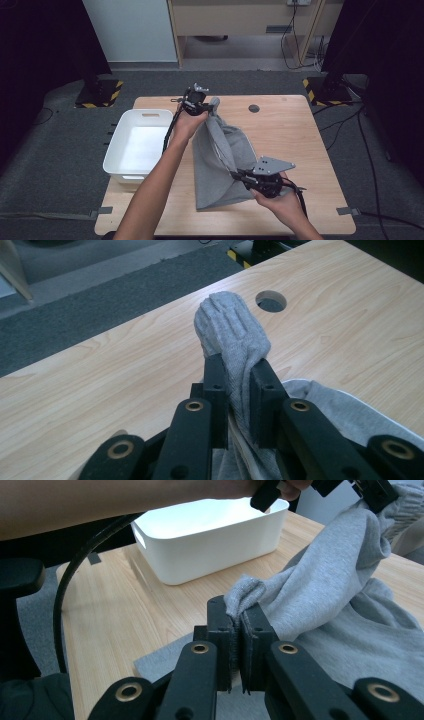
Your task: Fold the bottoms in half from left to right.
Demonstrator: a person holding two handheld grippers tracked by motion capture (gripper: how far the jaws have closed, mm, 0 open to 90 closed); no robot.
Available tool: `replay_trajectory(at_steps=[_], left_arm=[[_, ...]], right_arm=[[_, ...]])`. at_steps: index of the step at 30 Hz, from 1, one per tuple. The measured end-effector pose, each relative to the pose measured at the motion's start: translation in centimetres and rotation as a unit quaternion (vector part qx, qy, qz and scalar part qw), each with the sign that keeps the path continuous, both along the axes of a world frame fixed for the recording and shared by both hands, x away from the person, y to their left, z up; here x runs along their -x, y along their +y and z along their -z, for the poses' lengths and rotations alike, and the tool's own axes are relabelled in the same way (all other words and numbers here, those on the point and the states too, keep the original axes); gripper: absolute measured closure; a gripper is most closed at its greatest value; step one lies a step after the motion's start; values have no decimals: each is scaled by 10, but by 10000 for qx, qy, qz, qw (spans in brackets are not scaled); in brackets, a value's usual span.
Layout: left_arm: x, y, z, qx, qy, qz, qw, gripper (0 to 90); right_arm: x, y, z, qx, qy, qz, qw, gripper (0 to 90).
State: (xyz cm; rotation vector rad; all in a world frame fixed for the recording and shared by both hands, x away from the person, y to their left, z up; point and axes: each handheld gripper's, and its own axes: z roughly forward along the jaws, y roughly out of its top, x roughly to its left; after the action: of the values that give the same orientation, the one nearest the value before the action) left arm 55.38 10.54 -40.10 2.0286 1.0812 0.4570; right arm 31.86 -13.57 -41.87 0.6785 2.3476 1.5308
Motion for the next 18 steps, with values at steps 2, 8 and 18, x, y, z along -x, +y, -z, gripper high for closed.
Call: replay_trajectory(at_steps=[2, 8, 18], left_arm=[[0, -2, 1, -27, -14, 29, 10000, 804], [0, -6, 4, -76, 29, 45, 10000, 804], [1, -7, -1, -31, -26, 35, 10000, 803]], right_arm=[[0, -4, 1, 2, 30, 36, 10000, 859], [-1, -12, 9, -12, 124, 141, 9998, 858], [-1, -15, -1, -84, 82, 134, 9998, 858]])
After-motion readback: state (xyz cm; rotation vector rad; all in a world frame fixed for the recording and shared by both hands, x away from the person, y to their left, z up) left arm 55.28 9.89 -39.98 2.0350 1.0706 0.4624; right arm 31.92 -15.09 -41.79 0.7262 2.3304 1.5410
